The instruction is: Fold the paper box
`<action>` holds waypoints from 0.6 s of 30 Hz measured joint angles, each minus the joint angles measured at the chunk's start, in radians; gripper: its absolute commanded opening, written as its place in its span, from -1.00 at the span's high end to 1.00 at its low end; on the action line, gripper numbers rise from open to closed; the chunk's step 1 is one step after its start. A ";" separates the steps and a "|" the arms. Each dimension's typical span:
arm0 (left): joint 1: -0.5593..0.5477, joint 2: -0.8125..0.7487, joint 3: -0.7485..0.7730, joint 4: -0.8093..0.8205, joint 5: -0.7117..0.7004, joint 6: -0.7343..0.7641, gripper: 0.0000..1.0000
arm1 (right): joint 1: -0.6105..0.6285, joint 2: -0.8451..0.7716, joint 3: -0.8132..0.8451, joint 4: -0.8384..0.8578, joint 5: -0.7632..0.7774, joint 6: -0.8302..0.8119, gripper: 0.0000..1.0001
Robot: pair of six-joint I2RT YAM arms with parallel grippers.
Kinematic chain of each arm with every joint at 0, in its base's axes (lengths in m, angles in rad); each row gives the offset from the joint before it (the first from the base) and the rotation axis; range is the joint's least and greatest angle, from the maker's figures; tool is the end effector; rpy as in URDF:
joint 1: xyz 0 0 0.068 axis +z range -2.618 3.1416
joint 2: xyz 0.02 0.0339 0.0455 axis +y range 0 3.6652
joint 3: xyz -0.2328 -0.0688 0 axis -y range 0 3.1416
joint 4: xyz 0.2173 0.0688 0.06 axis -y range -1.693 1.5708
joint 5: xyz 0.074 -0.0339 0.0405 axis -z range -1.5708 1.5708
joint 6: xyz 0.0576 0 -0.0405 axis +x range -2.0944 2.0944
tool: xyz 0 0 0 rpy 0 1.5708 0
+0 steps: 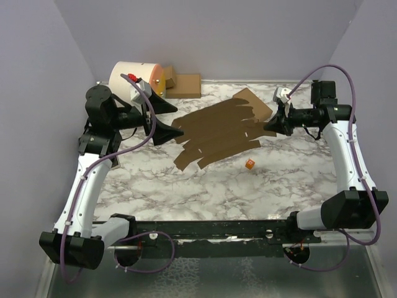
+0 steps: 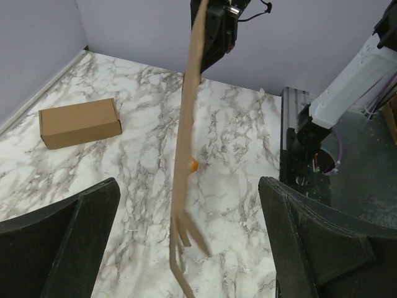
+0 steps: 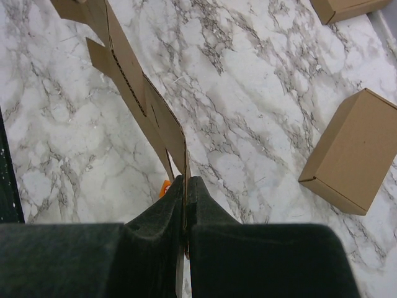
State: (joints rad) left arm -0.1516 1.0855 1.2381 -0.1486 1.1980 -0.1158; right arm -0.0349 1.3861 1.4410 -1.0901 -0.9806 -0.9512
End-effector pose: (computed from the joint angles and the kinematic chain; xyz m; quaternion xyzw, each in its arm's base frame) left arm 0.2015 -0.0851 0.4121 0.4098 0.5756 -0.4723 0.5269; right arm 0.2466 0.0393 0.3230 -0.4880 0.7079 0.2895 0.4206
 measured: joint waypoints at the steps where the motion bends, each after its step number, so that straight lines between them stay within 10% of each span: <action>1: 0.000 0.006 -0.004 0.009 0.006 -0.011 -0.95 | 0.000 0.000 0.000 -0.003 0.000 0.000 0.97; 18: 0.000 0.045 -0.026 0.002 -0.064 0.090 -0.78 | 0.000 0.006 0.014 -0.011 -0.001 0.000 0.98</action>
State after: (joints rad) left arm -0.1516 1.1309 1.2125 -0.1471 1.1343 -0.0261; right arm -0.0349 1.3918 1.4551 -1.1011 -0.9813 -0.9516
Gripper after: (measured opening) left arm 0.905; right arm 0.019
